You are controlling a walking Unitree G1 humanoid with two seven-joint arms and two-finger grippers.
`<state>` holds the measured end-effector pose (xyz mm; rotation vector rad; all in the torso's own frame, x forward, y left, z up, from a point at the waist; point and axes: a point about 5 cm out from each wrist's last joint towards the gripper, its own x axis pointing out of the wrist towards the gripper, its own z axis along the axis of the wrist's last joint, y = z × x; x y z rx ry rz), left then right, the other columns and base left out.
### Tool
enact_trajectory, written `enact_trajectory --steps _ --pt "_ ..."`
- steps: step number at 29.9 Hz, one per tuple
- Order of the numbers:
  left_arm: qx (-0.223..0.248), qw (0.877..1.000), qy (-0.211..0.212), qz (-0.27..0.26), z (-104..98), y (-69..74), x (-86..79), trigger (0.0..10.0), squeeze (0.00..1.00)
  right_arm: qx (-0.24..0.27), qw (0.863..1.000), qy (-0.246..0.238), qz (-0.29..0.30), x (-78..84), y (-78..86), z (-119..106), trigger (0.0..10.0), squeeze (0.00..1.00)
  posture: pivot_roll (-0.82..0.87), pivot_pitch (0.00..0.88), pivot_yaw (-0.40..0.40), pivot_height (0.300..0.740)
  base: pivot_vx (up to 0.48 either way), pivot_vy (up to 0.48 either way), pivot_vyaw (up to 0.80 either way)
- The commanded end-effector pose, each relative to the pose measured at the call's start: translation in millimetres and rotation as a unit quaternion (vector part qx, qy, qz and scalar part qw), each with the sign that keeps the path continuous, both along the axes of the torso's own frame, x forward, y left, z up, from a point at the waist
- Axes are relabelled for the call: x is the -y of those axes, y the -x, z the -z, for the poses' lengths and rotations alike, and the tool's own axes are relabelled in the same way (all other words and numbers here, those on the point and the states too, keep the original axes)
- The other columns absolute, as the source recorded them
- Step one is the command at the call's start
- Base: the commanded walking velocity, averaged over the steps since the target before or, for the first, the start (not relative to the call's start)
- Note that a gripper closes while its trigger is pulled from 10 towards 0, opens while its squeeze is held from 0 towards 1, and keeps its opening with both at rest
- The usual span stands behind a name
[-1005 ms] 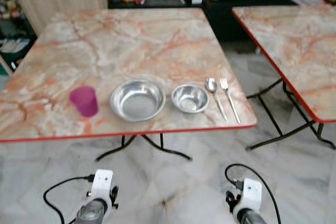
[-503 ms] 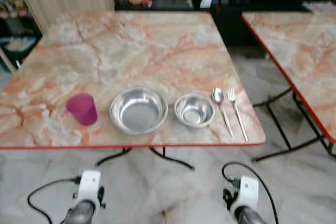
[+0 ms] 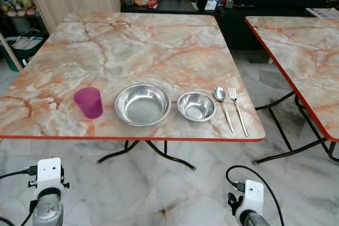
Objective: Setting the table
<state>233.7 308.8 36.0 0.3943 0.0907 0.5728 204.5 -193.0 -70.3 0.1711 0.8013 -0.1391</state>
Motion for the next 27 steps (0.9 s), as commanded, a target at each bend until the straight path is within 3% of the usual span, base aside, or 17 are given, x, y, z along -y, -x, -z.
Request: enact_trajectory --steps 1,3,4,7,8,11,13,14,17,19,20,25,27 --pt "0.074 0.996 -0.038 -0.022 -29 -6.7 -7.7 10.0 0.00 -0.008 1.000 0.004 -0.007 0.4 2.6 2 10.0 0.00 0.07 0.131 -0.065 0.740 0.000 0.000 0.00" --pt "0.149 0.988 -0.046 -0.011 -60 -19.6 -2.5 10.0 0.00 -0.015 1.000 0.008 -0.018 0.7 5.0 3 10.0 0.00 0.09 0.135 -0.076 0.740 0.000 0.000 0.00" --pt "0.149 0.988 -0.046 -0.011 -60 -19.6 -2.5 10.0 0.00 -0.015 1.000 0.008 -0.018 0.7 5.0 3 10.0 0.00 0.09 0.135 -0.076 0.740 0.000 0.000 0.00" --pt "0.202 0.977 -0.062 0.024 -90 -34.1 10.5 10.0 0.00 -0.015 1.000 0.008 -0.019 1.0 4.5 3 10.0 0.00 0.09 0.138 -0.079 0.740 0.000 0.000 0.00" --pt "0.243 0.966 -0.065 0.055 -112 -45.1 23.8 10.0 0.00 -0.013 1.000 0.008 -0.021 0.8 3.4 2 10.0 0.00 0.09 0.137 -0.080 0.740 0.000 0.000 0.00" --pt "0.290 0.948 -0.072 0.112 -144 -60.2 47.2 10.0 0.00 -0.009 1.000 0.009 -0.021 1.0 0.5 0 10.0 0.00 0.08 0.135 -0.076 0.740 0.000 0.000 0.00" --pt "0.302 0.942 -0.065 0.135 -154 -64.8 57.2 10.0 0.00 -0.007 1.000 0.008 -0.019 1.1 -0.4 0 10.0 0.00 0.08 0.134 -0.075 0.740 0.000 0.000 0.00" --pt "0.304 0.940 -0.052 0.148 -157 -67.5 62.3 10.0 0.00 -0.007 1.000 0.008 -0.019 1.3 -0.6 0 10.0 0.00 0.07 0.135 -0.073 0.740 0.000 0.000 0.00" --pt "0.311 0.923 0.059 0.220 -167 -76.2 87.7 10.0 0.00 -0.007 1.000 0.008 -0.016 1.4 0.2 0 10.0 0.00 0.07 0.136 -0.069 0.740 0.000 0.000 0.00" --pt "0.314 0.917 0.079 0.233 -169 -77.4 91.0 10.0 0.00 -0.008 1.000 0.007 -0.015 1.3 0.9 1 10.0 0.00 0.07 0.134 -0.067 0.740 0.000 0.000 0.00" --pt "0.307 0.902 0.134 0.271 -172 -80.0 101.5 10.0 0.00 -0.010 1.000 0.007 -0.015 0.6 3.1 2 10.0 0.00 0.07 0.139 -0.064 0.740 0.000 0.000 0.00" --pt "0.274 0.878 0.184 0.347 -172 -75.0 123.4 10.0 0.00 -0.017 1.000 0.005 -0.015 -0.9 8.3 5 10.0 0.00 0.07 0.146 -0.057 0.740 0.000 0.000 0.00" --pt "0.261 0.874 0.197 0.360 -169 -71.9 128.1 10.0 0.00 -0.018 1.000 0.005 -0.015 -1.0 8.9 5 10.0 0.00 0.07 0.146 -0.057 0.740 0.000 0.000 0.00"
